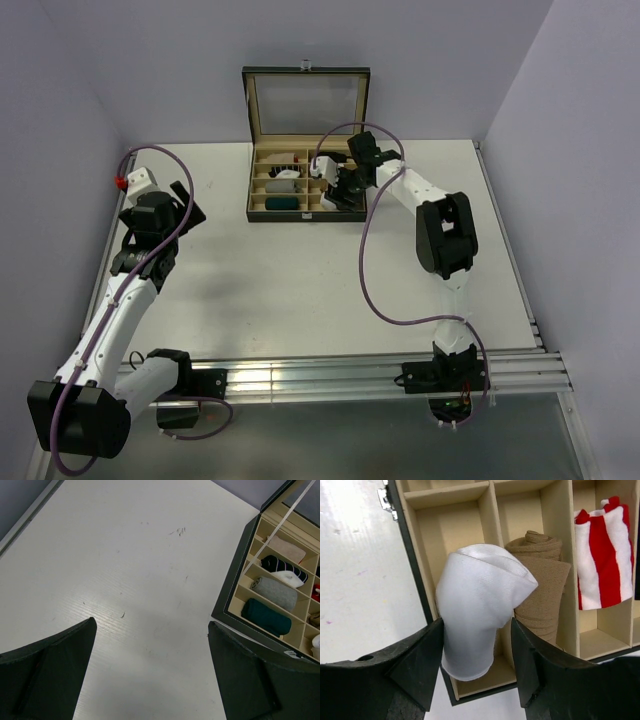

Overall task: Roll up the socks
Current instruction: Place the sock in the storage box.

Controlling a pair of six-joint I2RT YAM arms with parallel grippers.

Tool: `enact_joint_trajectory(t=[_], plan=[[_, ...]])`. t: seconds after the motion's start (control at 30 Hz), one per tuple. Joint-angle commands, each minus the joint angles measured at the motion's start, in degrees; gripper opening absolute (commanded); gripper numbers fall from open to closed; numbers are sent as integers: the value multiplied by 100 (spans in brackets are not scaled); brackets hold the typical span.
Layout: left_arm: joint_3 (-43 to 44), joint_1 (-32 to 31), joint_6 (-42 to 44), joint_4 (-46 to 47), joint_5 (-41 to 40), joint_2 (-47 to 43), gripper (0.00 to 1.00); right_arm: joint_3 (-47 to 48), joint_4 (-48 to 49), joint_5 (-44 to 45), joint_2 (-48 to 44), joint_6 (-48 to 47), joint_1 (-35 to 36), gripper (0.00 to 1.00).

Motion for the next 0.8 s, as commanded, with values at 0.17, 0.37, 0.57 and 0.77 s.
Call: enact_joint_trajectory(t=[0.17, 0.37, 0.57, 0.77], plan=[[15, -3, 135, 285, -46, -54, 100, 295, -1218, -803, -311, -288, -12, 64], [-2, 6, 135, 293, -20, -46, 100, 558, -1228, -1040, -416, -61, -108, 62], [-2, 23, 126, 302, 59, -28, 99, 506, -542, -1664, -680, 563, -355, 57], [-11, 41, 144, 320, 103, -19, 99, 612, 264, -1516, -469, 1168, -381, 36]])
